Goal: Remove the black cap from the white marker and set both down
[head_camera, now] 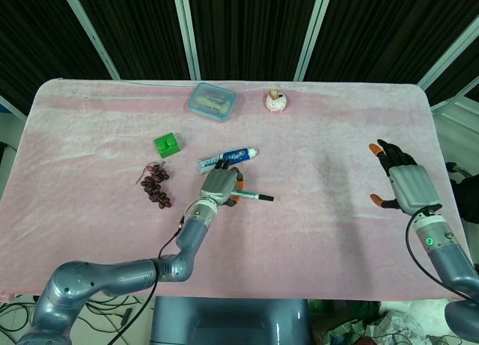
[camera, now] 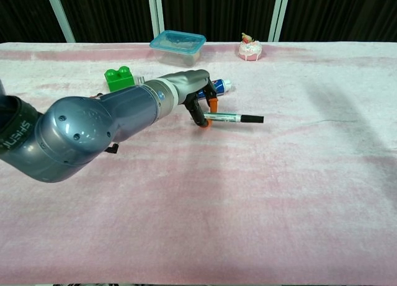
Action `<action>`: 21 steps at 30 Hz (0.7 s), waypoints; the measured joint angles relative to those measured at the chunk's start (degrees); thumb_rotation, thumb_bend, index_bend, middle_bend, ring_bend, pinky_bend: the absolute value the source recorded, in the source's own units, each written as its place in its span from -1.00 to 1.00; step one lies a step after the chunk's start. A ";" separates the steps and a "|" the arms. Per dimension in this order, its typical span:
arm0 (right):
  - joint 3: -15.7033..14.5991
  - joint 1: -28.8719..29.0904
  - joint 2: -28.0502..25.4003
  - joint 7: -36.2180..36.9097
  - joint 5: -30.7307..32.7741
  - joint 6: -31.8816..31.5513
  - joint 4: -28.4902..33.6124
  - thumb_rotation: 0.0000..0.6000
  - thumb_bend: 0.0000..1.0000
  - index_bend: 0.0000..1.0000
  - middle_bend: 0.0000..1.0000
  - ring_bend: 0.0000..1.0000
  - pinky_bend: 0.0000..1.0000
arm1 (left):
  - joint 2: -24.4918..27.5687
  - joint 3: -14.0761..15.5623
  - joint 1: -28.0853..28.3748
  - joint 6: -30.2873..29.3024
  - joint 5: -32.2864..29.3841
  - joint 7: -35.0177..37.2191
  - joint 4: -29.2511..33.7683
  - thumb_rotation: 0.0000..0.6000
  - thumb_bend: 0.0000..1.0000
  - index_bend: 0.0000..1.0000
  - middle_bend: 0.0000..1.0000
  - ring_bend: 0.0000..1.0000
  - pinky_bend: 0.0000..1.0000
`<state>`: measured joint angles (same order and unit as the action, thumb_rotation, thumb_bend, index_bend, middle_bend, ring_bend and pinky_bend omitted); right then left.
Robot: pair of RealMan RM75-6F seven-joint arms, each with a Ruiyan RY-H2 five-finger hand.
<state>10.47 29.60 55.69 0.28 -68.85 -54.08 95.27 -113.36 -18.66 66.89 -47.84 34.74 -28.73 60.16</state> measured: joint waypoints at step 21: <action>3.60 10.96 8.96 1.73 18.97 9.34 5.30 1.00 -0.74 -0.55 -1.00 -0.91 -0.67 | 1.69 -3.90 0.86 -3.37 -1.82 -2.54 6.23 1.00 -0.01 0.44 -0.39 -1.00 -1.00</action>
<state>14.07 40.56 64.65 2.01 -49.88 -44.74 100.57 -111.68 -22.57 67.75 -51.20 32.92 -31.27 66.38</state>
